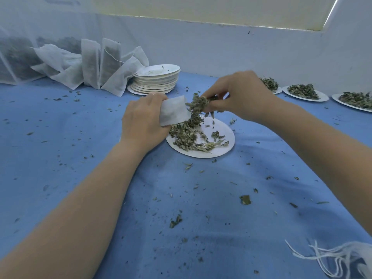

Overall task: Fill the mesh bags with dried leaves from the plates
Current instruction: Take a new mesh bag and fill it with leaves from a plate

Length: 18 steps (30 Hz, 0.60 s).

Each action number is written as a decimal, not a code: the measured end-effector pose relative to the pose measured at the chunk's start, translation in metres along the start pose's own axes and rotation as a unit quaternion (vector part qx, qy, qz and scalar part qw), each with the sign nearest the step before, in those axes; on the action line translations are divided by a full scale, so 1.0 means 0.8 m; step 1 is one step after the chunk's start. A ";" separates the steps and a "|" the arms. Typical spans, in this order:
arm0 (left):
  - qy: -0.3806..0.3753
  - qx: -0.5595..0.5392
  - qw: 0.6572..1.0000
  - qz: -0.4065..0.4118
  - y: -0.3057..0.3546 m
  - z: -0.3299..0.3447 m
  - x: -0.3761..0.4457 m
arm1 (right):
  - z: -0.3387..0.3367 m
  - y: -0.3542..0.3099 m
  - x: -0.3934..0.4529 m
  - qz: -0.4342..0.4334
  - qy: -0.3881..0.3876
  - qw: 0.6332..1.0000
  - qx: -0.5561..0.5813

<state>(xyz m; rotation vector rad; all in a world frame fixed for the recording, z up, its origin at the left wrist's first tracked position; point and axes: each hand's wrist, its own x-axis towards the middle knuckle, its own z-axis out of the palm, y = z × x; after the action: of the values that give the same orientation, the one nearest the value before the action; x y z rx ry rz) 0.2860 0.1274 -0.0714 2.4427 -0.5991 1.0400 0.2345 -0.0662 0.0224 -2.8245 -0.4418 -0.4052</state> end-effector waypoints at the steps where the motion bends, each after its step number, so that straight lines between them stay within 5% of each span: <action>1: 0.001 -0.001 1.000 0.003 0.001 0.000 0.000 | 0.001 -0.003 0.001 -0.005 -0.001 1.000 -0.006; 10: 0.012 -0.006 0.998 0.056 0.017 0.001 0.000 | 0.026 -0.020 0.010 -0.040 0.003 0.998 -0.051; 18: 0.034 -0.065 0.997 -0.010 0.017 0.002 -0.001 | 0.021 -0.023 -0.003 -0.008 -0.039 0.974 0.221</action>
<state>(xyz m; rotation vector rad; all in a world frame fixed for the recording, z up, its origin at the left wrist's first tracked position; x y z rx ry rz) 0.2792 0.1153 -0.0702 2.2875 -0.5994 1.0397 0.2304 -0.0449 0.0100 -2.4095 -0.4995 -0.1708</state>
